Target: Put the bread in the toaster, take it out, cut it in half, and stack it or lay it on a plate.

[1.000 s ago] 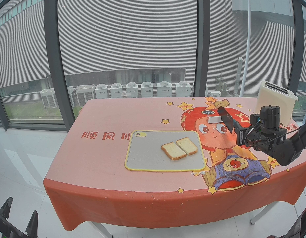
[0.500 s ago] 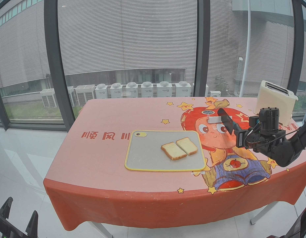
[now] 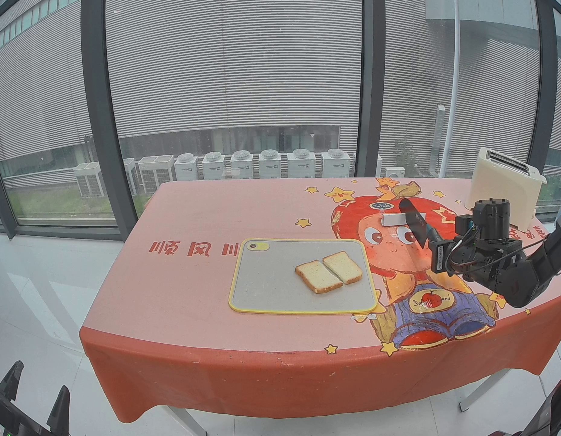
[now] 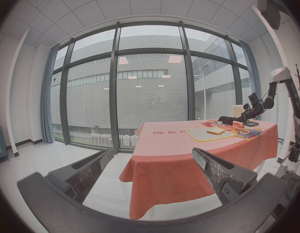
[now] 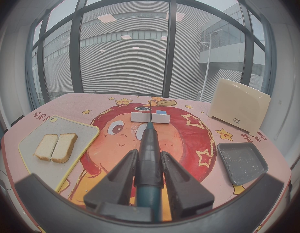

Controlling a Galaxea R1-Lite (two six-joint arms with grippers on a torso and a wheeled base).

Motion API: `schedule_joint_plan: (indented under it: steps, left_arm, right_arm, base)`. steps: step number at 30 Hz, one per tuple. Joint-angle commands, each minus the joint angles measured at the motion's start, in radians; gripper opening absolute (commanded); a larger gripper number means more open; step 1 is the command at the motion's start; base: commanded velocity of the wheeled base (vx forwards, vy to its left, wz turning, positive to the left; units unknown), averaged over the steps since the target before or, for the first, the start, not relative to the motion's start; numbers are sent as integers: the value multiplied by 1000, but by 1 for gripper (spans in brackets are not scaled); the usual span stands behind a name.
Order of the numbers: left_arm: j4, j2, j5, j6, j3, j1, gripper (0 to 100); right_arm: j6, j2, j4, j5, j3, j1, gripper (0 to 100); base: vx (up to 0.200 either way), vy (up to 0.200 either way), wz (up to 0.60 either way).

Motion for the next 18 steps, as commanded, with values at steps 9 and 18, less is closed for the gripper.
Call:
schedule_joint_plan:
  steps: [9,18]
  left_arm:
    - [0,2,0,0,18,0,100]
    - [0,2,0,0,18,0,100]
  right_arm:
    - [2,2,0,0,1,2,100]
    - [2,2,0,0,1,2,100]
  base:
    - [0,0,0]
    - [0,0,0]
